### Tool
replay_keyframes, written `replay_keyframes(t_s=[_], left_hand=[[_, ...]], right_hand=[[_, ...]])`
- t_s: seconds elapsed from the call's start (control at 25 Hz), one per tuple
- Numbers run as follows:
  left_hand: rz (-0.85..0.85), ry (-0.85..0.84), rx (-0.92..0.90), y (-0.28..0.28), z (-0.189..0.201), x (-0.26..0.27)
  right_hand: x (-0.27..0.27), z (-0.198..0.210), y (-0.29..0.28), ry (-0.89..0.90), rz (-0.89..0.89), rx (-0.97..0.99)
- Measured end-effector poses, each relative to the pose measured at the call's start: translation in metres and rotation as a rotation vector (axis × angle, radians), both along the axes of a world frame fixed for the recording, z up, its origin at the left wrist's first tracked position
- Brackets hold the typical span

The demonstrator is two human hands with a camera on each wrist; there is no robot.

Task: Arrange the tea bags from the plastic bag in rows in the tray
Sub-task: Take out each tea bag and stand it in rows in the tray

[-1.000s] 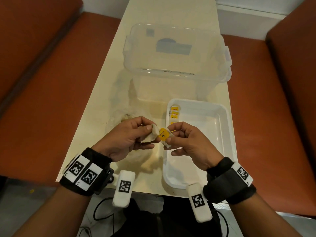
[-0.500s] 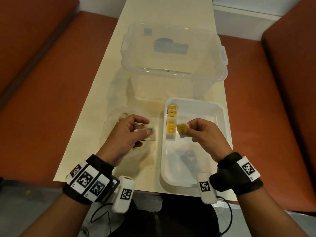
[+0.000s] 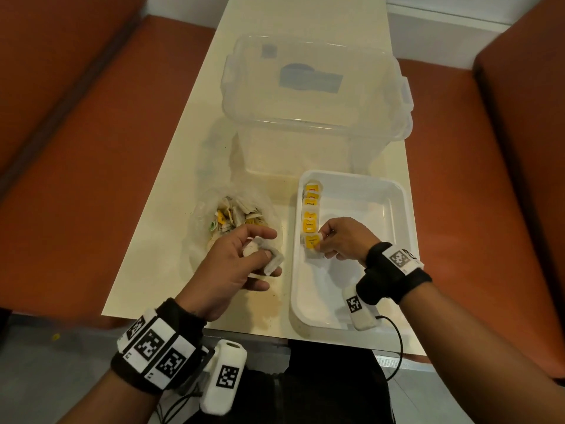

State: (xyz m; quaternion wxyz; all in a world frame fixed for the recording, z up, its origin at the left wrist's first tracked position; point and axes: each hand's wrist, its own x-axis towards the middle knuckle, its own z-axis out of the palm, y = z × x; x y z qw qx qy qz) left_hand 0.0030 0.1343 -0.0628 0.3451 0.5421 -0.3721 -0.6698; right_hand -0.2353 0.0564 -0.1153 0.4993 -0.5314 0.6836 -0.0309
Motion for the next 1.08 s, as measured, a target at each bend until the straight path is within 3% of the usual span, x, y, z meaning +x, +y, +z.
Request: replay_keyframes(t_s=[0.2, 0.72, 0.84, 1.08], left_hand=[[-0.072, -0.114, -0.108, 0.000, 0.000, -0.002], [-0.054, -0.013, -0.024, 0.000, -0.002, 0.003], [-0.021, 0.066, 0.034, -0.001, 0.000, 0.002], [0.036, 0.060, 0.092, -0.003, -0.003, 0.004]], right_hand=[[0.006, -0.007, -0.002, -0.077, -0.148, 0.017], [0.011, -0.020, -0.003, -0.008, -0.152, -0.050], [0.011, -0.021, -0.002, -0.029, -0.172, -0.044], [0.013, -0.020, -0.002, -0.060, -0.196, -0.051]])
